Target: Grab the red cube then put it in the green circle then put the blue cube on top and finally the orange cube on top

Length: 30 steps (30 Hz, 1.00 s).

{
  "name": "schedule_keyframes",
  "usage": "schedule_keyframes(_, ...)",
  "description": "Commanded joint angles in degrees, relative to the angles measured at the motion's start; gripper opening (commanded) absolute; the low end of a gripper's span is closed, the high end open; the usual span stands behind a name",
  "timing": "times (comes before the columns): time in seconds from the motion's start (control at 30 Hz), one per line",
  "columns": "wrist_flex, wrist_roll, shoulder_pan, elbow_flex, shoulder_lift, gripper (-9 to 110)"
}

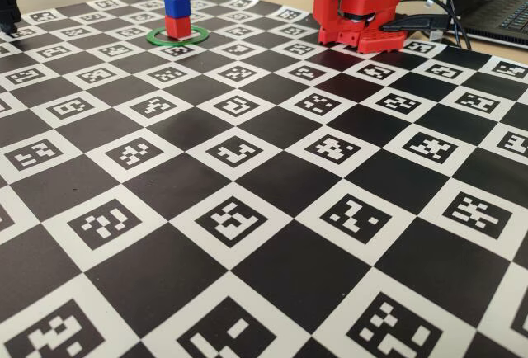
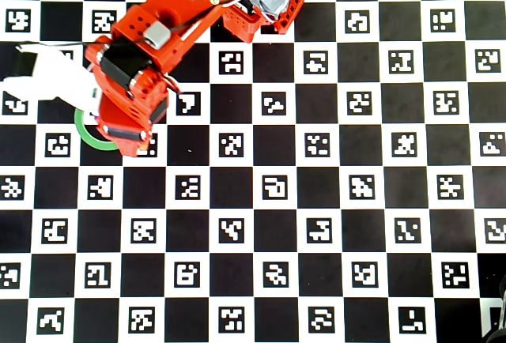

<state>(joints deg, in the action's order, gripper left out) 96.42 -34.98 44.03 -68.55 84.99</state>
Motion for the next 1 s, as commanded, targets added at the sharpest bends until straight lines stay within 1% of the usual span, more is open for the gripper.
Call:
schedule_keyframes(0.0, 0.88, -3.78, 3.6, 5.36, 0.79, 3)
schedule_keyframes(0.13, 3.08, -8.0, 6.24, 7.03, -0.09, 2)
schedule_keyframes(0.5, 3.96, -16.17, 10.37, 7.56, -2.46, 2)
schedule_keyframes(0.77, 3.96, -19.69, 11.51, 5.45, -2.9, 1)
schedule_keyframes(0.97, 1.85, -20.13, 12.13, 2.02, -2.99, 1)
